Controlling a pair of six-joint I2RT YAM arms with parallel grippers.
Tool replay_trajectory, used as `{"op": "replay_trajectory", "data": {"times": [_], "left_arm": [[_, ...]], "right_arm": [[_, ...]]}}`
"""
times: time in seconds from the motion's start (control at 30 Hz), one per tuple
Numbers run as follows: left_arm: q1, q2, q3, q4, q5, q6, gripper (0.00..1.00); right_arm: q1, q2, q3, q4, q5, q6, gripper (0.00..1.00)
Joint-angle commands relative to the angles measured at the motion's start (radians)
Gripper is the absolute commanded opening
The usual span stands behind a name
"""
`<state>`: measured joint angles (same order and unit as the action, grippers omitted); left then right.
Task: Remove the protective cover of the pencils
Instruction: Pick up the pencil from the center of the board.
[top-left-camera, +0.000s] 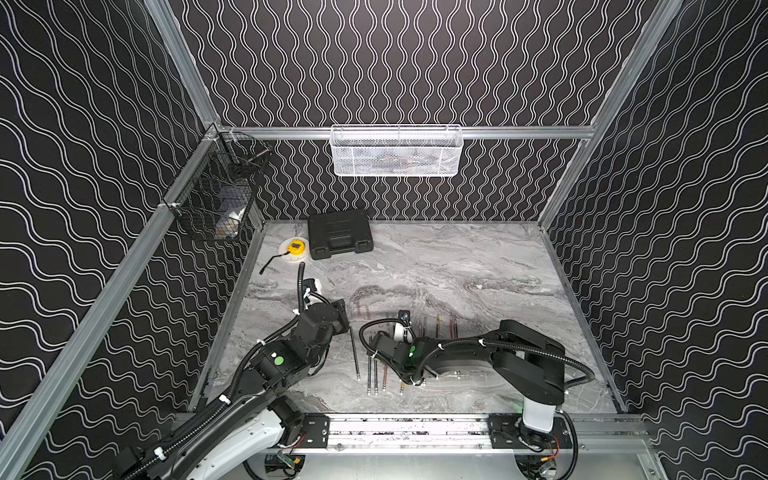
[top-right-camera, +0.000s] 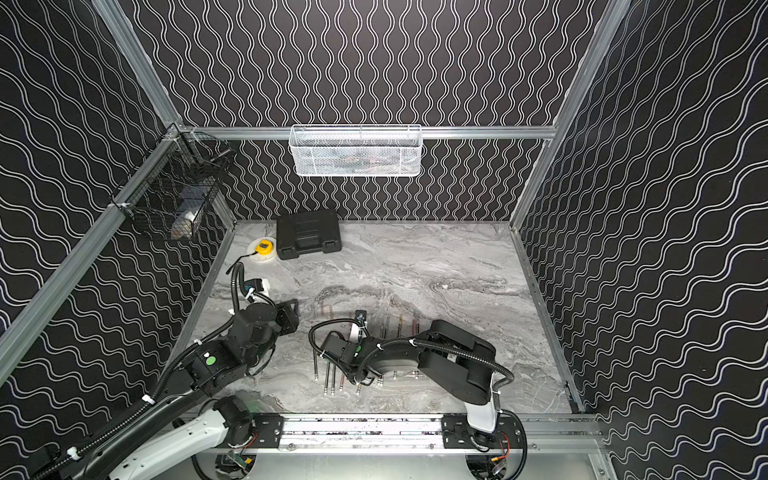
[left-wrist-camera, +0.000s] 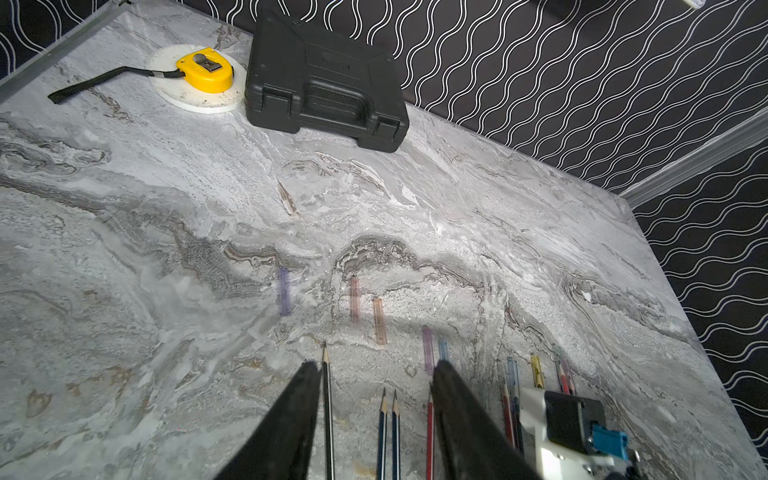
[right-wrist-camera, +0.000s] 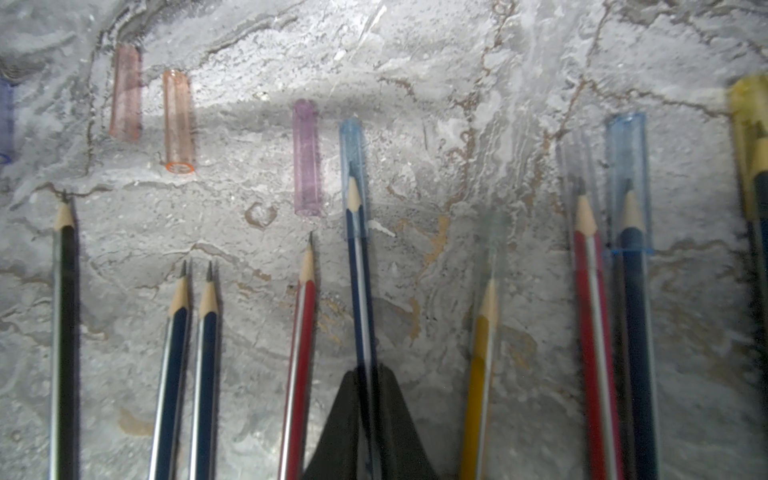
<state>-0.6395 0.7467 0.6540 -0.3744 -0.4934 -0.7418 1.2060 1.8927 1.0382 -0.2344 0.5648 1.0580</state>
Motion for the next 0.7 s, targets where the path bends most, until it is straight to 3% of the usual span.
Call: {"op": "replay_trajectory", "data": {"times": [0.0,0.33,0.67], "left_arm": [[0.001,-0.007,-0.004,-0.003,-0.013,-0.014,0.49],[0.001,-0.007,-0.01,0.004,-0.002,-0.007,0.5],[0.001,-0.054,-0.032,0.067,0.162,0.055,0.52]], "right_arm": [[0.0,0.009,-0.006,-0.056,-0.061,0.008,0.1],[0.0,-0.007,-0.011,-0.048,-0.059,0.013,0.05],[0.009,-0.162,-0.114,0.083,-0.066,-0.056,0.0]]}}
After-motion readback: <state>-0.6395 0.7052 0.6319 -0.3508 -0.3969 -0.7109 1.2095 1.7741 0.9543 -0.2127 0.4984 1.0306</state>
